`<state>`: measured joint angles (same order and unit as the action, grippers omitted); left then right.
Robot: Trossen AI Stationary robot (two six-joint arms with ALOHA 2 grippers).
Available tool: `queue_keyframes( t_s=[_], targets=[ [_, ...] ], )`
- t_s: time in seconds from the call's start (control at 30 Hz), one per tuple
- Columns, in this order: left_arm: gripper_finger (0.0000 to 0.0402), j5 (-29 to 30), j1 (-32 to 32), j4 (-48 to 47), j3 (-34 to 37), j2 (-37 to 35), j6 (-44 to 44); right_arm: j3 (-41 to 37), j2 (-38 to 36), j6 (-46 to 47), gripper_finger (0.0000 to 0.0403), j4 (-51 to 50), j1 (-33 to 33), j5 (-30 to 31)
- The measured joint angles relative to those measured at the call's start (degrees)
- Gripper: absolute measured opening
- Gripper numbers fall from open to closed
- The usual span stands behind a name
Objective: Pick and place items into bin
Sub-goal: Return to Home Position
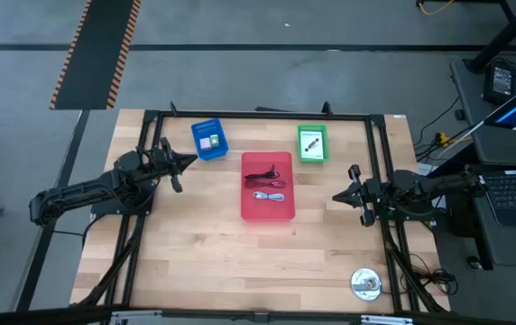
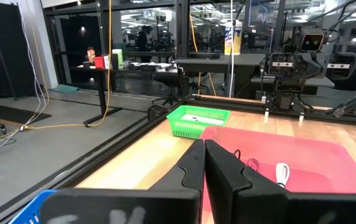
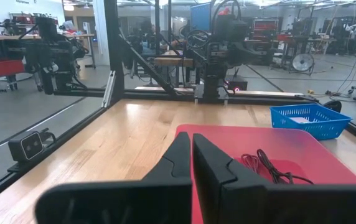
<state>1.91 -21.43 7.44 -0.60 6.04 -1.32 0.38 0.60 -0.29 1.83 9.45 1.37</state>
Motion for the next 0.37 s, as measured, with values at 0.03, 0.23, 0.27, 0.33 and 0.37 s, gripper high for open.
queue_keyframes(
  t_s=[0.03, 0.23, 0.27, 0.33, 0.37],
  targets=[
    [0.0007, 0.0, 0.0, 0.0, 0.0, 0.0, 0.0, 0.0, 0.0, 0.0, 0.0, 0.0, 0.0, 0.0],
    [0.0006, 0.0, 0.0, 0.0, 0.0, 0.0, 0.0, 0.0, 0.0, 0.1, 0.0, 0.0, 0.0, 0.0],
    [0.0006, 0.0, 0.0, 0.0, 0.0, 0.0, 0.0, 0.0, 0.0, 0.1, 0.0, 0.0, 0.0, 0.0],
    [0.0006, 0.0, 0.0, 0.0, 0.0, 0.0, 0.0, 0.0, 0.0, 0.0, 0.0, 0.0, 0.0, 0.0],
    [0.0006, 0.0, 0.0, 0.0, 0.0, 0.0, 0.0, 0.0, 0.0, 0.0, 0.0, 0.0, 0.0, 0.0]
  ],
)
